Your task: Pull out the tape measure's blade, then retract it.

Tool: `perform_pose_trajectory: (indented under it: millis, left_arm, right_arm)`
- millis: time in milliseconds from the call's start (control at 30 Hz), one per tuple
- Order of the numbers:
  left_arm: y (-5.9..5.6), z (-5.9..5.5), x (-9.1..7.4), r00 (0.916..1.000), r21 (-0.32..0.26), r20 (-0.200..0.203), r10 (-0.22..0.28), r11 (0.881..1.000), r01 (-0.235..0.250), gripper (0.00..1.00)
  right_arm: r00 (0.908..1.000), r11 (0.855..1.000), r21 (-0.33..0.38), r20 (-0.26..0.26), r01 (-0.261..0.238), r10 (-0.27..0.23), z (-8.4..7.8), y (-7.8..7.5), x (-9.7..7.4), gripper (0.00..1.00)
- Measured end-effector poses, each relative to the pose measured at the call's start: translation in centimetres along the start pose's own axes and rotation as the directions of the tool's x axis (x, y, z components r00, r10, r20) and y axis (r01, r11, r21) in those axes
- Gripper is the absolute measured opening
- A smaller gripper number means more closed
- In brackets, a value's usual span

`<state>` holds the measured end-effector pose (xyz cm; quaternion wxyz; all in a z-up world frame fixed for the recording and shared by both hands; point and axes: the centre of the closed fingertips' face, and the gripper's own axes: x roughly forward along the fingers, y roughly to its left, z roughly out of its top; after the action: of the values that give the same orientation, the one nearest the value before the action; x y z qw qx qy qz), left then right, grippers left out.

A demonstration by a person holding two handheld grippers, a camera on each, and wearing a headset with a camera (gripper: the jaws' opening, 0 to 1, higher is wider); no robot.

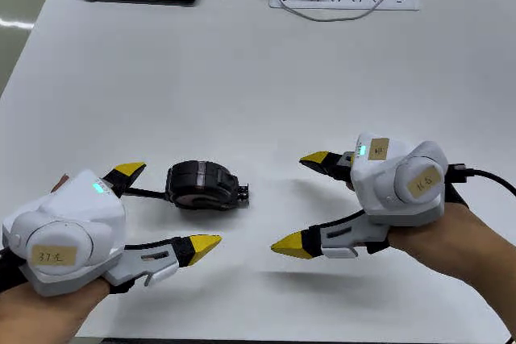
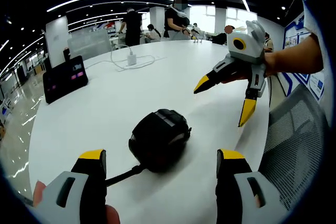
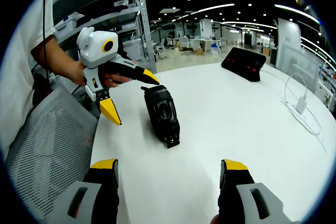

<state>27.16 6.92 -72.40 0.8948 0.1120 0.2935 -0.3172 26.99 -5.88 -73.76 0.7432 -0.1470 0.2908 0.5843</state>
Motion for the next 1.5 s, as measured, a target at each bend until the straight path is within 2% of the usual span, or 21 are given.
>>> perform_pose_trajectory:
  millis: [267, 433, 867, 1033, 1133, 1500]
  left_arm:
    - [-0.4, 0.4, -0.6, 0.9996, 0.001, 0.012, -0.025, 1.0, 0.025, 0.89]
    - [-0.6, 0.5, -1.0, 0.9993, 0.003, 0.016, -0.035, 0.999, 0.035, 0.9]
    - [0.5, 0.3, -2.3, 0.9996, 0.015, 0.022, -0.018, 1.0, 0.017, 0.94]
    - [0.5, 0.2, -2.7, 0.999, 0.009, 0.029, -0.033, 0.999, 0.032, 0.97]
    - [0.4, 0.0, -2.8, 0.9991, 0.011, 0.021, -0.036, 0.999, 0.036, 0.98]
    - [0.9, -0.2, -3.6, 0.9995, 0.014, 0.014, -0.03, 0.999, 0.03, 0.99]
  right_arm:
    - [0.9995, 1.0, -0.002, -0.026, 0.019, -0.019, -0.9, 0.1, -1.0, 0.84]
    - [0.9995, 1.0, 0.006, -0.019, 0.026, -0.026, -0.9, 0.1, -1.7, 0.88]
    - [0.9985, 0.998, 0.018, -0.013, 0.054, -0.054, -1.2, 0.0, -3.9, 0.91]
    - [0.9979, 0.998, 0.027, -0.012, 0.065, -0.064, -1.5, 0.2, -4.7, 0.93]
    - [0.9976, 0.997, 0.034, -0.01, 0.069, -0.068, -1.8, 0.3, -5.1, 0.93]
    - [0.996, 0.995, 0.055, -0.016, 0.089, -0.088, -2.6, 0.6, -6.8, 0.93]
